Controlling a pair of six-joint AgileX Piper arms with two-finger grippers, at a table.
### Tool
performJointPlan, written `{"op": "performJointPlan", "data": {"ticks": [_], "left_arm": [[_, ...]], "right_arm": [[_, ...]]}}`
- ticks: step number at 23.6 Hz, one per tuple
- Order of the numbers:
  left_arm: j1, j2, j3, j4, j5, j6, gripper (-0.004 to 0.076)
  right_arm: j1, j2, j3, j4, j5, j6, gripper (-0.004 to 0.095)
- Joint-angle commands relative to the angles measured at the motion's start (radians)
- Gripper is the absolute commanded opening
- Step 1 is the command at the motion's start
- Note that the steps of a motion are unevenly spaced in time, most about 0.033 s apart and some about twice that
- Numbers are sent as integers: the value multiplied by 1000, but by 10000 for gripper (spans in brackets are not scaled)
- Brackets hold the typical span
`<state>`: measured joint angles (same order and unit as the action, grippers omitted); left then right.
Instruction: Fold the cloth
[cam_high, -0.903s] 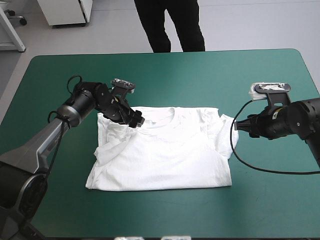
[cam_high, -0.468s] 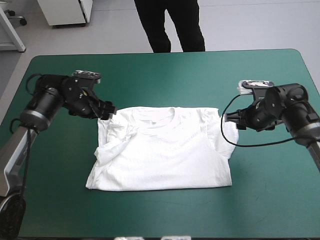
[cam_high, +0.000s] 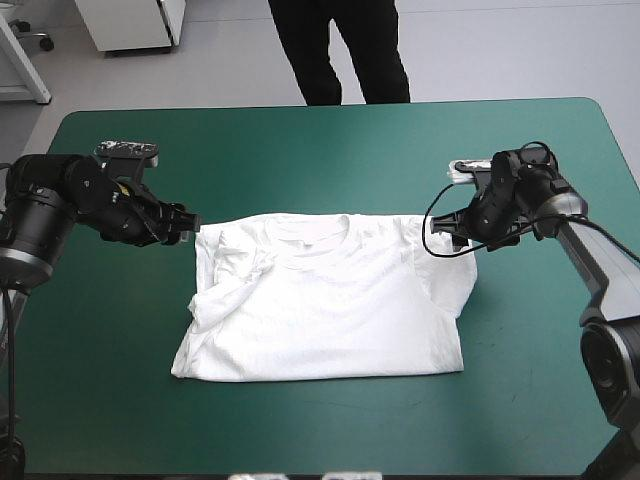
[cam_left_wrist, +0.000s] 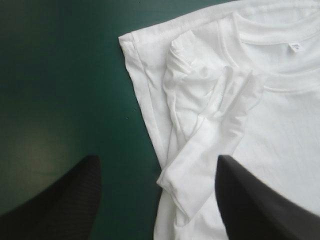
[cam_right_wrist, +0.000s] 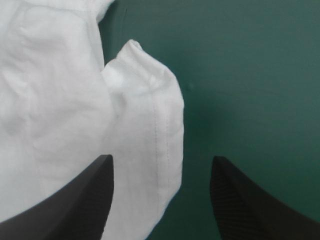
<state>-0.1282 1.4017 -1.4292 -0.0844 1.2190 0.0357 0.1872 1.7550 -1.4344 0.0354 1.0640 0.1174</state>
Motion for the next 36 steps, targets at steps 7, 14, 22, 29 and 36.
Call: {"op": "performJointPlan", "data": {"ticks": [7, 14, 22, 29, 36], "left_arm": [[0, -49, -15, -32, -16, -1, 402], [0, -49, -15, -36, -20, -1, 402], [0, -49, -15, -31, -22, 3, 402], [0, -49, -15, -31, -25, 6, 402], [0, -49, -15, -31, -29, 6, 402]], "right_arm": [[-38, 64, -36, 17, -72, -17, 540], [-38, 116, -36, 116, -59, -73, 451], [-38, 87, -75, 135, -17, -76, -17], [-36, 48, -200, 277, 71, -117, -17], [49, 74, -216, 359, 69, -142, -17]]}}
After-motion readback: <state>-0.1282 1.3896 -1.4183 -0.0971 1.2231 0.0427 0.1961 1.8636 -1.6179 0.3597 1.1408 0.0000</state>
